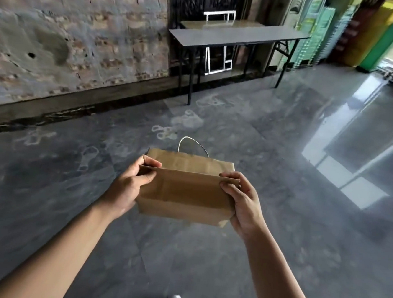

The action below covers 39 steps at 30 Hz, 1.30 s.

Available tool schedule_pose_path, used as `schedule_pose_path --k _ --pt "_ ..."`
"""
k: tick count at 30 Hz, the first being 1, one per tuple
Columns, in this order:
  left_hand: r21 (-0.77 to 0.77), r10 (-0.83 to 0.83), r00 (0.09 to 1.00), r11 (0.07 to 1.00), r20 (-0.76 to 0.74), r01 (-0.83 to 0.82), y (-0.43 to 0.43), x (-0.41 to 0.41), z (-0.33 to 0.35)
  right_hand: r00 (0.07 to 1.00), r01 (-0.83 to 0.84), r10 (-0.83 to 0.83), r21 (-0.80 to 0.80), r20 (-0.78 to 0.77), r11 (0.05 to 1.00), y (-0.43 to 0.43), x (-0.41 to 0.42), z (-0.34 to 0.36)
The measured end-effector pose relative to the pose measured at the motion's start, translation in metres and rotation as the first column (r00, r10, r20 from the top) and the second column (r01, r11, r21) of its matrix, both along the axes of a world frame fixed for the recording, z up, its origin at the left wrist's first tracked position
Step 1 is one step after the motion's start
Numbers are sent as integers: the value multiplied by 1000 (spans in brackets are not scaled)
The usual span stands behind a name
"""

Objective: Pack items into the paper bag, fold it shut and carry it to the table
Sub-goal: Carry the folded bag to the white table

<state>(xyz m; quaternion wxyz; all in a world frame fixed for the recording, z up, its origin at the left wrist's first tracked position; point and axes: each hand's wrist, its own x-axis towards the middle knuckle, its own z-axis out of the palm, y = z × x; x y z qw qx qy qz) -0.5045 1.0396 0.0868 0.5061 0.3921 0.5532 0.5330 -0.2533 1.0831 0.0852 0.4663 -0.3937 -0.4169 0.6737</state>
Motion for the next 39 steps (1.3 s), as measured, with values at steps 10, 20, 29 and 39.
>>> schedule_pose_path --k 10,20,29,39 --pt "34 -27 997 999 74 24 239 -34 -15 999 20 -20 -30 30 999 239 -36 -15" --pt "53 -64 994 997 93 59 577 -93 -6 995 101 -99 -78 32 992 567 -93 1" --pt "45 -70 996 997 60 67 852 -109 -5 988 151 -148 -67 47 986 841 -113 -3" --pt "34 81 991 996 105 -85 1155 -124 1 996 30 -26 -51 88 998 1181 -140 -1"
